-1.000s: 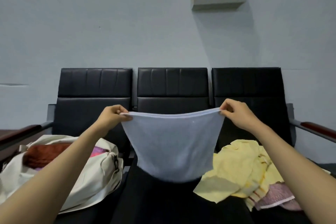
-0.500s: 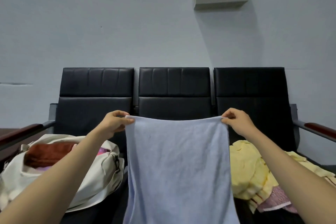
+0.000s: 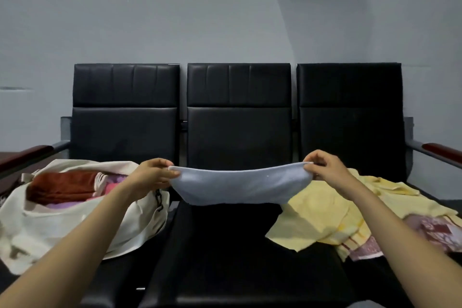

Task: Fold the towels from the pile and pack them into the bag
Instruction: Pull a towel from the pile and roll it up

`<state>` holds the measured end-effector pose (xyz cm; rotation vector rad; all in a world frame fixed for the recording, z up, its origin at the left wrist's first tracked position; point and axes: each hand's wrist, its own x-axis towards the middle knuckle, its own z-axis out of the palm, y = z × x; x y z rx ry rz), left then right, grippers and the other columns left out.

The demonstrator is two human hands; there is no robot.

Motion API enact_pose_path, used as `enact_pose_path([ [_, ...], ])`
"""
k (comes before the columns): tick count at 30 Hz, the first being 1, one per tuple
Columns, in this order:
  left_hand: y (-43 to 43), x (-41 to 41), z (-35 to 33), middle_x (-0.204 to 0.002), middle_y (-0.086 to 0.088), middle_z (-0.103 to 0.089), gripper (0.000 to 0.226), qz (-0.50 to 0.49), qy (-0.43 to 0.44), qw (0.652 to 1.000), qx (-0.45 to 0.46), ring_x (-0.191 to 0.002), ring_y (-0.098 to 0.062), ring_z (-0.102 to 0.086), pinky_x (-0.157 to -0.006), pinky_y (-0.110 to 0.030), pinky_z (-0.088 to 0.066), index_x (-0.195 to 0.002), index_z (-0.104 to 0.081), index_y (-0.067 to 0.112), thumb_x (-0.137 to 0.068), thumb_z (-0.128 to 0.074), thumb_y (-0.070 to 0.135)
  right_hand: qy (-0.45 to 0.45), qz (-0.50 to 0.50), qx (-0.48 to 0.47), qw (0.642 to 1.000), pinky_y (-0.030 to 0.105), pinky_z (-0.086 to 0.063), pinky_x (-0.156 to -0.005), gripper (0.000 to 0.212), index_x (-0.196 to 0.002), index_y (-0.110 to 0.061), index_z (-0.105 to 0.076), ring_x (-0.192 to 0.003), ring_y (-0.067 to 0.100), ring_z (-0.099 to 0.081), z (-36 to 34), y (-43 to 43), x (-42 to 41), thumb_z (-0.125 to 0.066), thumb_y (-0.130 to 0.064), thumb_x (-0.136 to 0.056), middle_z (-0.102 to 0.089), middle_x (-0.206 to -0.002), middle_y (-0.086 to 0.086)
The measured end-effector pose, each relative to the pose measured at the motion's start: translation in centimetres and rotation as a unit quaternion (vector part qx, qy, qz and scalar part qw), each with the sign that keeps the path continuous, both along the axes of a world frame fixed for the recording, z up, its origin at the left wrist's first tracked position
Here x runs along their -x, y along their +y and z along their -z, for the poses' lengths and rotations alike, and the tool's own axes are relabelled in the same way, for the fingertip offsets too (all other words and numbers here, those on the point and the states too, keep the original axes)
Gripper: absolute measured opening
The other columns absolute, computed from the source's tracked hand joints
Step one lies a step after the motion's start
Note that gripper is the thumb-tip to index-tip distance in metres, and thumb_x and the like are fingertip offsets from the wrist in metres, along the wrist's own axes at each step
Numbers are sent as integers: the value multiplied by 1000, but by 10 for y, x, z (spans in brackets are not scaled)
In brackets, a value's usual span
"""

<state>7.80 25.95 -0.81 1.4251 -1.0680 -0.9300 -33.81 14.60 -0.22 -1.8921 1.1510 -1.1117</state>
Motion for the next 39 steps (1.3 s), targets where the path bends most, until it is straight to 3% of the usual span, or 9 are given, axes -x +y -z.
enact_pose_path([
  [3, 8, -3, 16, -82, -8, -63, 36, 48, -10, 996, -73, -74, -19, -63, -64, -26, -55, -94, -58, 11, -68, -81, 3, -3, -46, -85, 995, 30, -53, -68, 7, -95, -11, -64, -86, 21, -62, 20, 2, 11, -63, -7, -90, -65, -92, 7],
  [5, 10, -6, 27, -84, -7, -64, 41, 60, -7, 993, -100, -79, -20, -63, -67, -28, -54, -94, -59, 12, -63, -85, 6, -20, -58, -122, 991, 33, -53, -69, 9, -97, -11, -63, -88, 23, -63, 33, 0, 14, -65, -7, -89, -65, -95, 9],
  [10, -3, -4, 70, -75, -4, -59, 22, 6, 20, 992, -122, -63, -11, -58, -53, -21, -51, -82, -56, 13, -77, -73, -1, -67, -17, -188, 980, 33, -52, -70, 16, -104, -9, -61, -87, 22, -63, 74, -14, 1, -65, -9, -89, -66, -99, 9],
  [15, -24, 7, 136, -75, -8, -58, 21, -27, 30, 981, -189, -71, -19, -58, -67, -33, -53, -79, -55, 11, -81, -70, -3, -18, 30, -264, 964, 29, -49, -62, 11, -100, -7, -59, -79, 20, -59, 134, -32, -18, -62, -4, -90, -62, -96, 13],
  [18, -36, 9, 157, -73, -9, -55, 18, -69, 17, 982, -177, -67, -19, -54, -60, -29, -46, -79, -55, 9, -83, -69, -2, 32, 74, -232, 969, 32, -48, -68, 4, -91, -12, -60, -85, 23, -58, 157, -47, -26, -62, -8, -90, -62, -97, 11],
  [24, -57, 10, 173, -69, -4, -52, 15, -82, -76, 983, -142, -62, -15, -46, -53, -25, -35, -79, -54, 8, -86, -66, 2, 118, 84, -115, 983, 12, -39, -66, 5, -91, -8, -59, -88, 16, -54, 169, -62, -41, -55, -8, -93, -60, -92, -1],
  [32, -69, 11, 183, -73, -4, -48, 18, -121, -111, 975, -147, -65, -15, -42, -54, -28, -32, -79, -48, 11, -88, -63, 7, 117, 90, -90, 985, 17, -38, -68, 6, -90, -10, -55, -86, 18, -53, 183, -75, -46, -52, -10, -96, -60, -94, 4],
  [39, -80, 7, 178, -78, -6, -51, 19, -134, -107, 979, -112, -74, -19, -47, -64, -31, -36, -80, -46, 12, -88, -62, 6, 80, 117, -23, 990, 15, -38, -66, 6, -99, -13, -53, -83, 10, -53, 169, -82, -55, -47, -15, -99, -57, -95, -1],
])
